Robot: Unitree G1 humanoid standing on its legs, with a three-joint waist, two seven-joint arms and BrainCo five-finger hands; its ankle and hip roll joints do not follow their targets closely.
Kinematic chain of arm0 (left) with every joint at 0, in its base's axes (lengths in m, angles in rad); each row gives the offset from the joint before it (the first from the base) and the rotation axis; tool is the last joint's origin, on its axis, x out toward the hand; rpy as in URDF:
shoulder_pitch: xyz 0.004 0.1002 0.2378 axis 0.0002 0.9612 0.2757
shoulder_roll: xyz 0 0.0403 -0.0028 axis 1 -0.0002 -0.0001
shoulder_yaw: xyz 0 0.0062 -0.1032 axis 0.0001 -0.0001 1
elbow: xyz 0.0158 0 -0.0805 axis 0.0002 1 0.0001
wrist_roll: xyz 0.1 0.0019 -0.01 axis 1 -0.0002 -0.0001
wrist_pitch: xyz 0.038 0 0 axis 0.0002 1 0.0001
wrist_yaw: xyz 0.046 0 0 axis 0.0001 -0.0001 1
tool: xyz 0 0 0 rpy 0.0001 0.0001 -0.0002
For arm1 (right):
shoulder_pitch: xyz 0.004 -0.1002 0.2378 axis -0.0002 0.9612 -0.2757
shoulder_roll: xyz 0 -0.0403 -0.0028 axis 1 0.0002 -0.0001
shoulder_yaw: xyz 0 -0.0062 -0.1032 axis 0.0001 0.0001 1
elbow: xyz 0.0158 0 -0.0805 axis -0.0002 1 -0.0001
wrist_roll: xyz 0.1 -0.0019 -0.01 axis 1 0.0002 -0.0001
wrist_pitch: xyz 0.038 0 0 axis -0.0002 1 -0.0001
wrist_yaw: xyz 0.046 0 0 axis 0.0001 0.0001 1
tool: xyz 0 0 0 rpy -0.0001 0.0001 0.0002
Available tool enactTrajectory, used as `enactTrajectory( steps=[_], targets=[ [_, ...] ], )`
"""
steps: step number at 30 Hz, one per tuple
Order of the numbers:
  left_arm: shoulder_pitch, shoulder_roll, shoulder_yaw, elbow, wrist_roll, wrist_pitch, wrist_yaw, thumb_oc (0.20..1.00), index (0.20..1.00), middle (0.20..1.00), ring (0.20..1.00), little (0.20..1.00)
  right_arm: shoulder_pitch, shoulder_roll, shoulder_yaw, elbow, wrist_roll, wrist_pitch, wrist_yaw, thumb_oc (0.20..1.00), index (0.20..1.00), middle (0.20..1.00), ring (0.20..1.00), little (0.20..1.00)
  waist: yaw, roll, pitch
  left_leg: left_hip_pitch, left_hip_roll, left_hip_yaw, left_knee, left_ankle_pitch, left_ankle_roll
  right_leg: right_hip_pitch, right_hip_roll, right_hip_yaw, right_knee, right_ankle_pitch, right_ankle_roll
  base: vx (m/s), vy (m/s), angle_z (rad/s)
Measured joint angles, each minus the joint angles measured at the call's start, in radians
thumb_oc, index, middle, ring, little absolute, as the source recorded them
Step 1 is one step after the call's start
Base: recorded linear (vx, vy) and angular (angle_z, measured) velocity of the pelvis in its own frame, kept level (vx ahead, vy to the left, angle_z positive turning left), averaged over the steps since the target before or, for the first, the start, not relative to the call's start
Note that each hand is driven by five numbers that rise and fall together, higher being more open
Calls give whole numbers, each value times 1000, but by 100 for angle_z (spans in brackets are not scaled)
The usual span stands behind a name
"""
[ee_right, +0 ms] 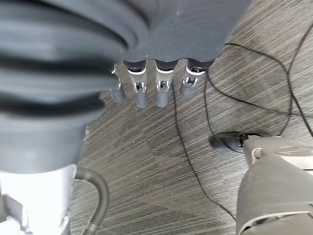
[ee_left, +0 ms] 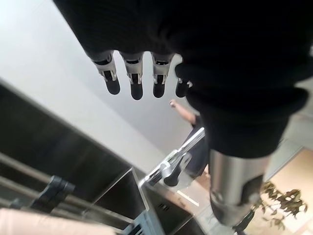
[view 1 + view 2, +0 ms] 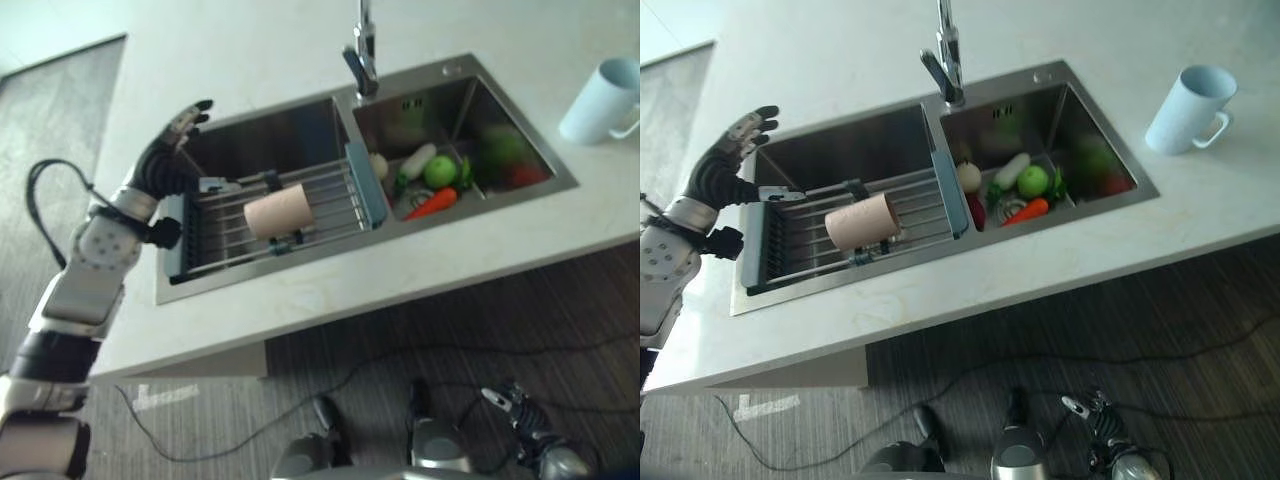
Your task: Place the dishes in the dishwasher.
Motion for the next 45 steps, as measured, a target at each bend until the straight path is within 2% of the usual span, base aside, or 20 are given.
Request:
enactTrajectory(
  steps=[5,10,15,18,25,28,34,45],
  targets=[
    [-45,30,-48,25,98,37,5,1000,1000,1000,1000,1000,-13,-23,2,-21,2,0,6,1000,1000,1000,1000,1000,-7,-1,40,-18,4,1,0,0,-1,-13,6,0,-12,4,-3,-82,16,-1],
    [-83,113,-72,113,231,45,13,1000,1000,1000,1000,1000,-48,-36,4,-61,3,-1,7,1000,1000,1000,1000,1000,-5,-5,87,-35,3,2,0,1,-2,-31,5,1,-11,7,-3,-54,9,-1],
    [-108,127,-94,109,231,80,-12,1000,1000,1000,1000,1000,-74,-37,5,-98,4,-1,13,1000,1000,1000,1000,1000,6,-8,109,-40,2,0,0,1,-2,-28,3,-5,-12,7,-3,-36,11,1],
    [-107,147,-94,98,231,127,-92,1000,1000,1000,1000,1000,-83,-37,5,-113,5,0,18,1000,1000,1000,1000,1000,7,-3,112,-45,1,-2,0,1,-2,-31,3,-8,-12,7,-3,-1,9,2],
    [-151,185,-127,96,185,146,-198,1000,1000,1000,1000,1000,-84,-46,4,-112,39,4,19,1000,1000,1000,1000,1000,7,-2,113,-45,1,-2,0,1,-2,-31,2,-9,-12,7,-3,0,0,0],
    [-151,192,-130,34,145,145,-248,1000,1000,1000,1000,1000,-85,-46,4,-107,41,4,20,1000,1000,1000,1000,1000,9,1,114,-45,1,-3,0,1,-2,-30,2,-10,-12,7,-3,0,0,0],
    [-148,193,-133,-47,141,137,-257,1000,1000,1000,1000,1000,-85,-46,4,-92,41,4,20,1000,1000,1000,1000,1000,12,1,114,-45,1,-3,0,1,-2,-30,2,-10,-12,7,-3,0,0,0],
    [-150,191,-147,-46,142,128,-279,1000,1000,1000,1000,1000,-86,-46,4,-91,41,1,19,1000,1000,1000,1000,1000,7,1,114,-45,1,-1,0,1,-2,-32,2,-9,-12,7,-3,0,0,0]
  ],
)
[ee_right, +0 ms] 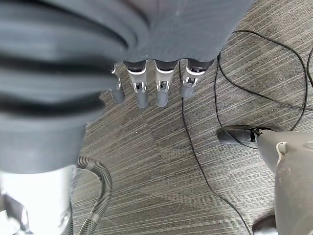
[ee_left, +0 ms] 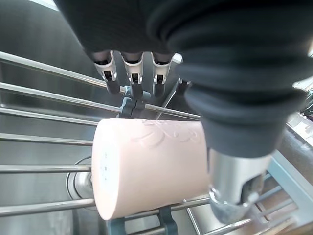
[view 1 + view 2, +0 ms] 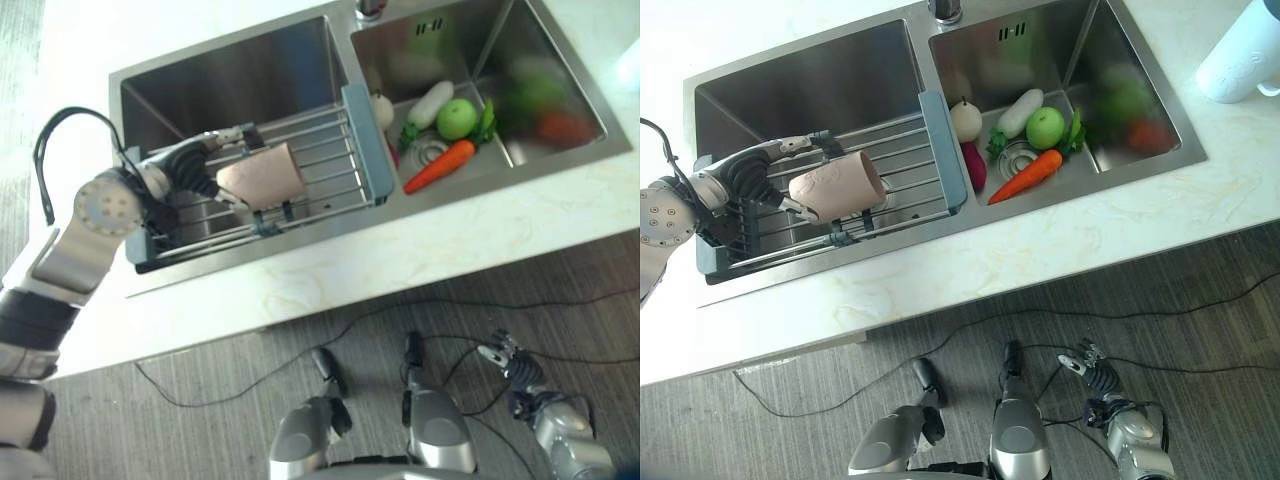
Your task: Place the dishes in the dishwasher.
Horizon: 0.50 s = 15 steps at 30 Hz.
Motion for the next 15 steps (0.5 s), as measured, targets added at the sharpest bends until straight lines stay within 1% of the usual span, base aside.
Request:
enactTrajectory(
  steps=[4,8,10,15],
  targets=[
    [-3,0,-52,7,0,17,-4,1000,1000,1000,1000,1000,-6,0,0,0,0,0,0,1000,1000,1000,1000,1000,-5,1,0,-3,0,1,0,0,0,-4,0,1,0,0,0,0,0,0],
    [-10,-16,-64,22,0,17,-8,1000,1000,1000,1000,1000,-18,0,0,-1,0,-1,0,1000,1000,1000,1000,1000,-9,3,1,-7,0,2,0,0,0,-15,0,2,0,0,0,10,2,0],
    [-57,-30,-98,41,-1,18,-7,1000,1000,1000,1000,1000,-23,-1,1,-1,0,-1,-1,1000,1000,1000,1000,1000,-10,5,3,-18,0,4,0,0,0,-20,0,3,1,2,0,-39,-8,-1],
    [-70,-54,-103,46,-1,21,-8,1000,1000,1000,1000,1000,-26,-2,0,-4,1,-1,-11,1000,1000,1000,1000,1000,-23,5,10,-22,0,6,0,0,-1,-27,1,6,0,2,0,20,10,-2]
  ],
)
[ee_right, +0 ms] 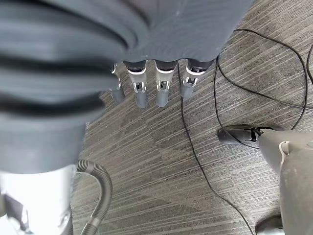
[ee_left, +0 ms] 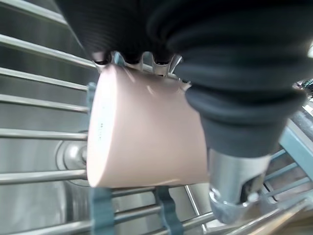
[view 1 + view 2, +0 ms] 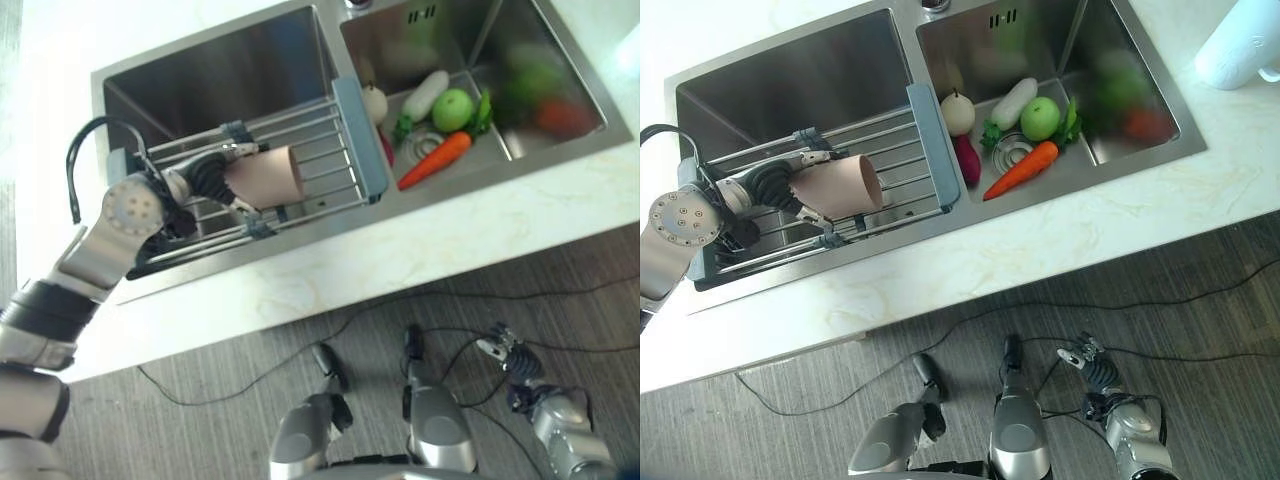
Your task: Place the dishes in the dishwasher.
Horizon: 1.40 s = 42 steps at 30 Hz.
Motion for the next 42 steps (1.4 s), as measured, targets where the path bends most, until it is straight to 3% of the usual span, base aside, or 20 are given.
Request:
enactTrajectory(
  steps=[17,18,19,20,27,31,34,39,42],
  targets=[
    [-132,-40,-71,86,12,5,70,1000,1000,1000,1000,1000,-18,-4,4,-22,37,-6,-10,1000,1000,1000,1000,1000,-13,-17,33,-18,1,26,0,0,0,-32,1,23,0,10,0,-18,2,-4],
    [-133,-40,-70,85,16,4,77,533,533,533,533,533,-20,-10,4,-22,37,-9,-10,1000,1000,1000,1000,1000,-14,-17,34,-19,1,27,0,0,0,-34,1,23,0,10,0,0,0,0],
    [-135,-40,-70,83,23,2,84,222,222,222,222,222,-20,-14,4,-22,37,-12,-10,1000,1000,1000,1000,1000,-14,-18,34,-20,1,27,0,0,0,-35,1,23,0,10,0,-32,6,0],
    [-139,-40,-70,83,41,-5,95,200,200,200,200,200,-21,-19,4,-22,37,-16,-10,1000,1000,1000,1000,1000,-13,-19,35,-22,1,27,0,0,0,-37,1,23,0,10,0,0,0,0],
    [-158,-50,-72,72,141,-56,198,200,200,200,200,200,-32,-16,42,-23,38,-22,-11,1000,1000,1000,1000,1000,-11,-44,51,-34,2,25,0,1,-1,-46,1,22,0,14,-2,-7,-6,0],
    [-142,-56,-76,72,254,-114,264,200,200,200,200,200,-38,-15,44,-24,38,-36,-26,1000,1000,1000,1000,1000,-10,-44,51,-29,2,23,0,1,0,-40,1,17,0,15,-3,0,0,0],
    [-104,-57,-70,69,285,-124,311,200,200,200,200,200,-38,-15,43,-23,38,-38,-34,1000,1000,1000,1000,1000,-10,-44,51,-15,2,23,0,1,0,-27,1,17,0,15,-3,11,0,0],
    [20,-50,-5,-55,298,-153,365,200,200,200,200,200,-36,-15,37,-23,37,-37,-45,1000,1000,1000,1000,1000,-5,-44,51,-14,1,23,0,1,0,-25,0,14,0,15,-3,-13,15,0],
    [181,-49,174,-193,336,-206,477,200,200,200,200,200,-24,-2,30,-20,37,-40,-45,1000,1000,1000,1000,1000,9,-44,51,-20,3,24,0,1,-1,-33,1,13,0,15,-3,-11,-3,0]
  ],
)
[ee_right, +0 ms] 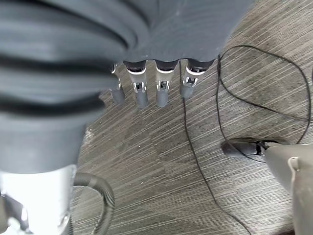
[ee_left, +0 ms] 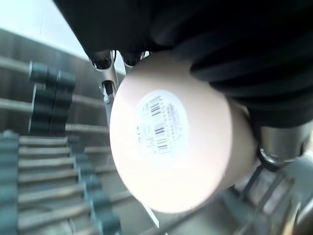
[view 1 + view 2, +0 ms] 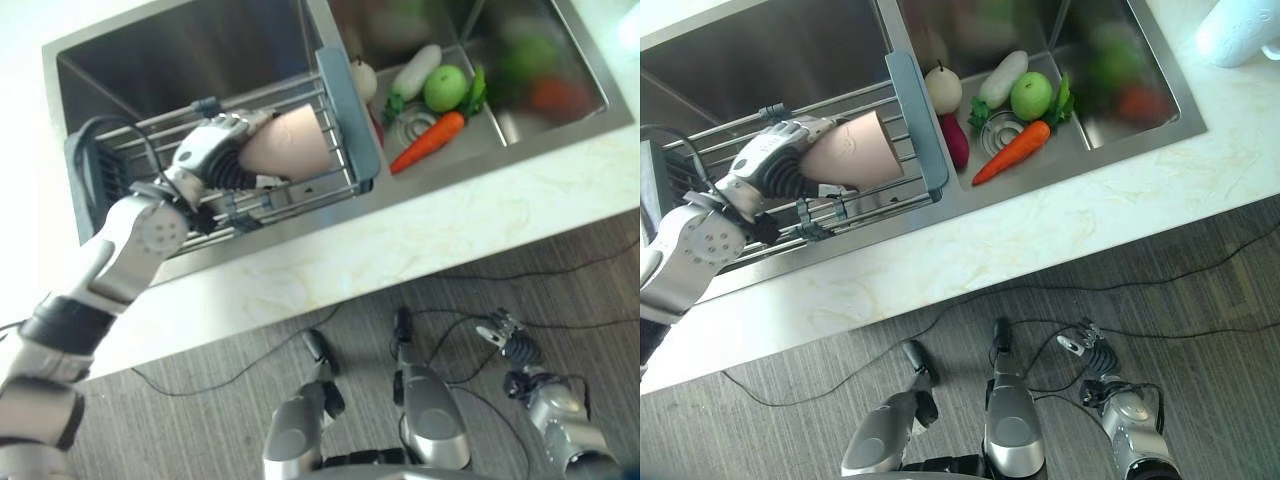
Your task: Place the dishes in the dishwasher.
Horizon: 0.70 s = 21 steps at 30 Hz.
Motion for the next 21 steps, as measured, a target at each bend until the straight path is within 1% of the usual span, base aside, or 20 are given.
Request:
enactTrajectory(
  steps=[2,3,4,5,6,7,8,11,12,13,15,16,17,18,19,21],
  targets=[
    [38,5,54,-31,27,-17,46,200,200,200,200,200,5,15,-2,0,0,-5,0,1000,1000,1000,1000,1000,11,0,0,1,0,-8,0,0,0,5,0,-9,-1,-1,0,-23,-13,6],
    [54,5,81,-47,30,-26,70,200,200,200,200,200,6,21,-3,0,0,-18,0,1000,1000,1000,1000,1000,18,0,0,0,-1,-9,0,0,0,5,-1,-14,-1,-1,0,-90,-36,6],
    [76,5,117,-54,33,-39,102,200,200,200,200,200,5,33,-12,-4,-1,-27,-1,1000,1000,1000,1000,1000,35,0,0,-1,-1,-9,0,0,0,4,-1,-18,-1,0,0,-85,-38,2],
    [130,2,168,-74,33,-53,130,200,200,200,200,200,5,41,-17,-7,-1,-27,-3,1000,1000,1000,1000,1000,35,0,0,-1,-1,-9,0,0,0,4,-1,-19,-1,0,0,0,0,0],
    [190,-5,217,-93,37,-89,187,200,200,200,200,200,10,56,-29,-8,-2,-27,-8,1000,1000,1000,1000,1000,45,1,0,1,0,-12,0,0,0,9,-1,-28,-1,-1,0,-10,-17,4],
    [203,-7,229,-96,39,-101,206,200,200,200,200,200,11,58,-30,-8,-2,-27,-10,1000,1000,1000,1000,1000,47,1,0,1,0,-15,0,0,0,10,-1,-37,-1,0,0,55,-9,11],
    [216,-13,237,-103,41,-111,247,200,200,200,200,200,16,58,-30,-8,-3,-28,-10,1000,1000,1000,1000,1000,51,1,0,2,-1,-21,0,1,0,14,-2,-49,-1,0,0,56,-22,14],
    [264,-78,312,-123,75,-153,397,200,200,200,200,200,26,76,-30,-7,-5,-29,-12,1000,1000,1000,1000,1000,70,4,-2,21,-1,-34,0,1,0,39,-3,-72,-1,-3,-2,8,-51,13],
    [290,-126,357,-123,87,-160,470,200,200,200,200,200,28,85,-30,-7,-6,-33,-12,1000,1000,1000,1000,1000,72,7,-4,29,-1,-37,0,1,0,49,-3,-76,-1,-4,-3,-10,-69,9],
    [305,-164,379,-115,96,-160,540,200,200,200,200,200,31,90,-28,-7,-11,-37,-12,1000,1000,1000,1000,1000,76,12,-7,37,-1,-43,0,1,0,60,-3,-83,-1,-6,-5,-5,-87,19],
    [325,-188,387,-110,109,-152,618,200,200,200,200,200,32,96,-28,-4,-17,-39,-17,1000,1000,1000,1000,1000,84,23,-18,42,-1,-63,0,4,-1,79,-3,-104,-1,-9,-5,-6,-85,24],
    [336,-212,387,-108,108,-146,646,200,200,200,200,200,34,100,-28,2,-22,-38,-25,1000,1000,1000,1000,1000,95,30,-39,43,-1,-66,0,5,-2,80,-3,-107,-1,-9,-6,-20,-146,34],
    [361,-239,385,-92,108,-139,668,200,200,200,200,200,41,104,-25,4,-28,-37,-33,1000,1000,1000,1000,1000,99,43,-76,47,-2,-88,0,9,-2,97,-4,-129,-1,-14,-6,-22,-166,34],
    [380,-257,384,-82,111,-126,674,200,200,200,200,200,43,106,-24,7,-31,-33,-39,1000,1000,1000,1000,1000,107,48,-96,62,-3,-101,0,9,-2,121,-3,-139,-1,-21,-6,-15,-166,55],
    [407,-273,384,-77,113,-112,675,200,200,200,200,200,46,116,-27,27,-30,-21,-44,1000,1000,1000,1000,1000,105,50,-125,79,-3,-123,0,10,-4,151,-3,-161,-1,-33,-5,11,-108,55],
    [472,-278,385,-78,136,-100,688,200,200,200,200,200,75,128,-26,64,-25,-1,-50,1000,1000,1000,1000,1000,132,59,-209,82,-1,-155,0,11,-7,173,0,-187,-1,-49,-4,30,-95,55]
  ],
)
